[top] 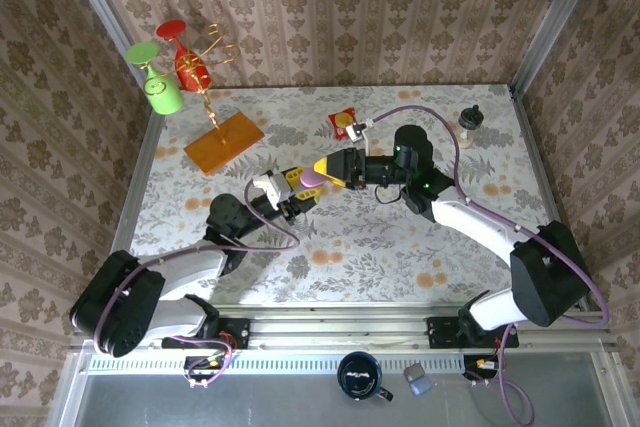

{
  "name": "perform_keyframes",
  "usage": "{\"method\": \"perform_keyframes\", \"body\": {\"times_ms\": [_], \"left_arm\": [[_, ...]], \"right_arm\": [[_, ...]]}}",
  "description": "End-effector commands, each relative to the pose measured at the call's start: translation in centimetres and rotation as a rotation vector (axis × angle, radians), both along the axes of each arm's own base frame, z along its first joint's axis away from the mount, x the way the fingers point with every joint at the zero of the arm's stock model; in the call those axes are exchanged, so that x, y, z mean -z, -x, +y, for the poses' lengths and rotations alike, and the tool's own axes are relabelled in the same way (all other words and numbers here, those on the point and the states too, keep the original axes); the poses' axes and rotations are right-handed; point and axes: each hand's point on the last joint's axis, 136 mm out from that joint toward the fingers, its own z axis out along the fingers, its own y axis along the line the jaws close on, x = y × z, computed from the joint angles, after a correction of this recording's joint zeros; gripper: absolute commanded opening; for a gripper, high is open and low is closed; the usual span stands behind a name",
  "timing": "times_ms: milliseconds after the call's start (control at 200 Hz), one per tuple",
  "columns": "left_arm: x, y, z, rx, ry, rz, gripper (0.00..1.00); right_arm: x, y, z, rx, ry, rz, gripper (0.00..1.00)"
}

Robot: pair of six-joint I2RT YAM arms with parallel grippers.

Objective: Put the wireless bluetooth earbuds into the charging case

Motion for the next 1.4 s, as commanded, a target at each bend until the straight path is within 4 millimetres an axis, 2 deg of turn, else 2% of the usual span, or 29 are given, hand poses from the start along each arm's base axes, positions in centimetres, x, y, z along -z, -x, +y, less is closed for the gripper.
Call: {"method": "perform_keyframes", "body": {"times_ms": [0, 265, 495, 700, 790, 940, 1090, 1275, 1395], "left_arm": [[-2.3, -0.2, -0.3, -0.012, 0.036, -0.087, 0.22], [-1.4, -1.1, -0.4, -0.050, 0.005, -0.101, 0.22], [-1.0, -1.1, -0.5, -0.050, -0.009, -0.104, 0.22], [-0.6, -1.0, -0.4, -0.051, -0.016, -0.101, 0.24], [-0.4, -1.0, -0.3, -0.054, -0.019, -0.097, 0.31], [1.0, -0.9, 0.0, -0.063, -0.064, -0.079, 0.62], [3.2, -0.3, 0.2, -0.059, -0.155, -0.045, 0.79], [5.2, 0.6, 0.8, -0.052, -0.196, 0.001, 0.98], [6.9, 1.2, 1.0, -0.037, -0.231, 0.055, 1.00]], "right_arm": [[-0.6, 0.9, 0.6, -0.058, -0.029, -0.010, 0.72], [0.0, 1.0, 1.0, -0.068, -0.025, 0.004, 0.62], [0.1, 0.7, 1.0, -0.051, -0.022, 0.009, 0.32], [0.3, 0.4, 1.0, -0.036, -0.016, 0.008, 0.24], [0.5, 0.0, 0.7, -0.014, -0.010, 0.010, 0.24], [1.2, -1.0, -0.2, 0.048, 0.009, 0.007, 0.24], [2.9, -2.4, -2.0, 0.146, 0.047, 0.026, 0.24], [6.3, -4.6, -4.7, 0.276, 0.091, 0.097, 0.24], [8.9, -5.5, -6.6, 0.378, 0.126, 0.147, 0.25]]}}
